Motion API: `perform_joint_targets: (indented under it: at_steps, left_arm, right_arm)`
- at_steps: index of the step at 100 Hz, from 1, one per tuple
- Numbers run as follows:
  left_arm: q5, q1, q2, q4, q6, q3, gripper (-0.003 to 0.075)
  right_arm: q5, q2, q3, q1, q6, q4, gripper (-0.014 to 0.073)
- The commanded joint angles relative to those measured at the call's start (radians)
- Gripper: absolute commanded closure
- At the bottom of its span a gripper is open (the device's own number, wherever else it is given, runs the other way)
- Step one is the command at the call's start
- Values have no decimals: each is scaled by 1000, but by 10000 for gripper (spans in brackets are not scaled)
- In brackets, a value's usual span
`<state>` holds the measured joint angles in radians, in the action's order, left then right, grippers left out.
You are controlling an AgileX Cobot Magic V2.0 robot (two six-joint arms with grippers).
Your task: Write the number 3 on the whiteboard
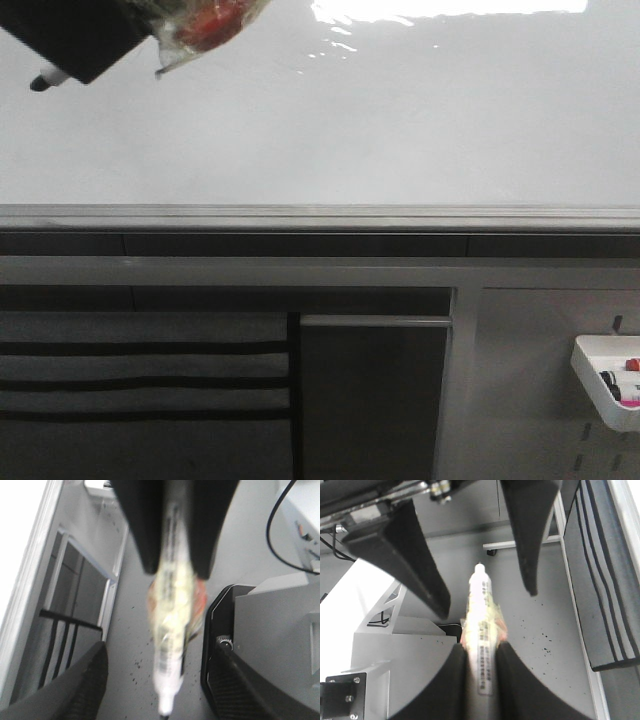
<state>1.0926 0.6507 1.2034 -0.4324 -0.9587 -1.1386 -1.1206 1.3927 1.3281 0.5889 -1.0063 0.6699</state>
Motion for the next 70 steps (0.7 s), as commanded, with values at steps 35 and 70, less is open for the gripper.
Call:
perform_joint_targets:
  at_steps: [35,70]
  left_arm:
    - [-92,-218,-201,-5,202,-34,300]
    - [-234,-307,-380,-25,281,179,300]
  right_arm:
    - [46,-123,45,-143,254,-164,609]
    - [292,-352,-204,-270,585,-257,609]
